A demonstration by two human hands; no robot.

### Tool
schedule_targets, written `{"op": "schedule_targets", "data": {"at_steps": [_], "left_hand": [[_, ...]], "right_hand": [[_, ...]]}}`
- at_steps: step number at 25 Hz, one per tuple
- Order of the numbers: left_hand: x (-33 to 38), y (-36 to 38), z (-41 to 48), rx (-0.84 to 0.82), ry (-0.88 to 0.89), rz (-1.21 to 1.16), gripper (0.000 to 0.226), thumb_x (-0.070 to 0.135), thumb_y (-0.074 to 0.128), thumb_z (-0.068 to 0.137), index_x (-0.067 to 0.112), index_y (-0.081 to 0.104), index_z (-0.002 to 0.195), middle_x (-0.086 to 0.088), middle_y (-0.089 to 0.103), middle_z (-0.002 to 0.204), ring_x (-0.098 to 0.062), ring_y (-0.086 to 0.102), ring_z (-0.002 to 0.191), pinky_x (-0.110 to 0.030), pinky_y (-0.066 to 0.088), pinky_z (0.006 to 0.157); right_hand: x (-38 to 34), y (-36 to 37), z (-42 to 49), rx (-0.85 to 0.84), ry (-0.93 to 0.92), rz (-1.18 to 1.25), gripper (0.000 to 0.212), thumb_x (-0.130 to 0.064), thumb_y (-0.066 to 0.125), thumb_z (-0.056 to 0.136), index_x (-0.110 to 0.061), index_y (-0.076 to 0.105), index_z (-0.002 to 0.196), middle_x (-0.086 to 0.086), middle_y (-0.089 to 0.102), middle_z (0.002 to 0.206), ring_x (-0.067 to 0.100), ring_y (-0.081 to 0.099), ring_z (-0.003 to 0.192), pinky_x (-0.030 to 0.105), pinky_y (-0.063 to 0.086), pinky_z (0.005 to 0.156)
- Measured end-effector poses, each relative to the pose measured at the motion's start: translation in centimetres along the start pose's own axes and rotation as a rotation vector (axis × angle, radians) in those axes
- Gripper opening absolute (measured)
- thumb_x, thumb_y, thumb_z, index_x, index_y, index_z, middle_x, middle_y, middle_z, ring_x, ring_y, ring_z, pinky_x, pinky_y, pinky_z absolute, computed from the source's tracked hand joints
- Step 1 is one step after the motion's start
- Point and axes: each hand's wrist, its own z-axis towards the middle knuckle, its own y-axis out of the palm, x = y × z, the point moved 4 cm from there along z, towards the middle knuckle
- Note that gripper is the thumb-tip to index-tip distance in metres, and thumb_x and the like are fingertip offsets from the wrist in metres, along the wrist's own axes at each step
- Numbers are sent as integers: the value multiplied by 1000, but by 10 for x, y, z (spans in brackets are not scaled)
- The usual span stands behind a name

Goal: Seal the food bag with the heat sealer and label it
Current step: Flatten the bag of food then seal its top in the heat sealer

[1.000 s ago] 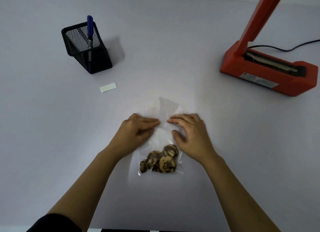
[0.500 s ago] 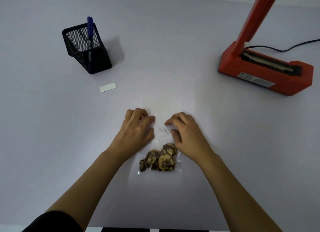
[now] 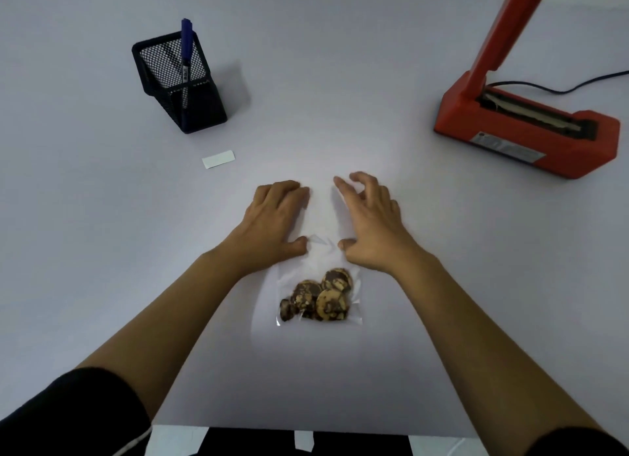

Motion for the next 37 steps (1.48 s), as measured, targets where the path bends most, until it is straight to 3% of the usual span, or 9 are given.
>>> {"op": "schedule_targets", "data": {"at_steps": [3, 5, 11, 15, 18, 22, 26, 31, 37], "left_hand": [[8, 6, -19, 243, 111, -19, 23, 14, 58, 80, 1, 63, 98, -15, 62, 95, -29, 53, 86, -31, 39, 80], [9, 9, -30, 249, 121, -85, 23, 16, 51, 87, 2, 68, 92, -13, 64, 89, -23, 51, 82, -28, 41, 77], [10, 13, -43, 70, 103, -79, 53, 45, 54, 81, 6, 63, 115, -12, 61, 111, -28, 55, 100, -30, 42, 87], [17, 15, -42, 20, 196, -181, 26, 30, 52, 87, 10, 64, 99, -6, 61, 95, -16, 49, 87, -23, 43, 74], [19, 19, -39, 2, 236, -197, 28, 26, 50, 88, 10, 71, 94, -5, 64, 90, -14, 51, 85, -18, 41, 73], [14, 13, -31, -2, 147, -133, 42, 36, 58, 82, 8, 64, 113, -11, 59, 107, -25, 54, 96, -19, 38, 86], [16, -2, -12, -105, 84, -61, 76, 42, 74, 74, 10, 43, 136, -9, 40, 135, -26, 35, 124, -28, 30, 102], [11, -7, 7, -194, 60, 82, 112, 62, 73, 60, 13, 20, 146, -5, 22, 148, -23, 19, 133, -34, 25, 110], [14, -7, 7, -212, 15, 135, 118, 61, 74, 61, 13, 10, 148, -9, 7, 155, -29, 8, 141, -41, 20, 114]], "right_hand": [[-4, 15, -23, 214, -84, 192, 35, -5, 61, 81, -12, 53, 114, 6, 58, 105, 20, 53, 96, 33, 47, 85], [-2, 23, -32, 249, -78, 271, 16, -3, 58, 84, -10, 61, 99, 4, 63, 93, 17, 58, 86, 25, 46, 76], [-1, 20, -30, 180, -61, 306, 18, -16, 68, 76, -12, 65, 94, 1, 62, 90, 14, 57, 83, 25, 48, 75], [-7, 22, -29, 110, -59, 350, 11, -11, 68, 79, -13, 73, 88, 3, 68, 84, 15, 63, 77, 33, 54, 75], [-7, 23, -30, 98, -72, 335, 15, -11, 66, 83, -13, 74, 95, 5, 69, 89, 19, 64, 82, 36, 53, 77], [-8, 16, -27, 97, -31, 287, 29, -15, 66, 81, -15, 68, 110, 2, 64, 104, 17, 59, 95, 26, 47, 85], [-6, 4, -16, 54, -7, 184, 54, -25, 74, 71, -14, 57, 121, 2, 55, 117, 18, 52, 107, 24, 41, 88], [-4, -6, 0, -26, 9, -6, 92, -42, 80, 61, -16, 34, 137, 2, 33, 139, 20, 33, 127, 33, 35, 99], [-2, 0, 5, -106, 63, -30, 109, -43, 79, 64, -20, 8, 145, 7, 9, 149, 27, 12, 136, 40, 20, 109]]}}
